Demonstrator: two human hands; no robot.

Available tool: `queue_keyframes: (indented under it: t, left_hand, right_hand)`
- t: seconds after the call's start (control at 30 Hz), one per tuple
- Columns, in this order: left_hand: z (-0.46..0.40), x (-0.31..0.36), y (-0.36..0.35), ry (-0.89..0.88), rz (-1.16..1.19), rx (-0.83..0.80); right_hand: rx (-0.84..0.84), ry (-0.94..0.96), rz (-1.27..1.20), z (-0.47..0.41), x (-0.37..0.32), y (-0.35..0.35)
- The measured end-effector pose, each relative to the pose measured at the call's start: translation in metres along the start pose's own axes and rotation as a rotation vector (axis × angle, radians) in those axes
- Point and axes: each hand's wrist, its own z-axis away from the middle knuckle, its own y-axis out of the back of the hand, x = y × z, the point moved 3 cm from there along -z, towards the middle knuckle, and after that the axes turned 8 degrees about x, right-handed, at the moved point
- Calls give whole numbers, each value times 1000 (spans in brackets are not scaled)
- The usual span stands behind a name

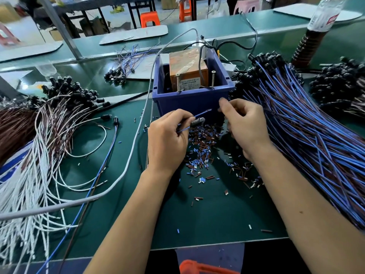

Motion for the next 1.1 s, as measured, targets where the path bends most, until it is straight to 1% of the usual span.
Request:
queue_keyframes:
  t: [0.17, 0.33, 0.4, 0.47, 0.57, 0.6, 0.67, 0.77, 1.0, 1.1]
  left_hand:
    - [1, -2, -3, -8, -13, -8]
    - [0, 1, -3, -31, 12, -5]
    - [0, 2, -2, -31, 16, 11]
    - [-1, 0, 2, -12, 17, 61]
    - [-2, -4, 8, 80, 65, 131]
    - [-2, -3, 8, 96, 85, 132]
    - [0, 2, 4, 113, 125, 112]
    - [2, 7, -1, 135, 190, 76]
    - [3, 6, -3, 192, 256, 15]
    - [3, 8, -3, 195, 294, 41]
  right_hand:
    - [-116, -24, -63, 9, -4, -11]
    - [-136, -98, -173, 11, -4, -12]
    - [-124, -90, -207, 12, -7, -11]
    - [-70, -114, -280, 8, -8, -5]
    - [-18, -139, -336, 3, -9, 4]
    - [-36, -135, -326, 5, -10, 2]
    - [-133, -121, -324, 14, -11, -9]
    - [-271, -105, -397, 27, -14, -27]
    - [-290, -107, -492, 31, -19, -28]
    - [-258, -106, -498, 30, -20, -28]
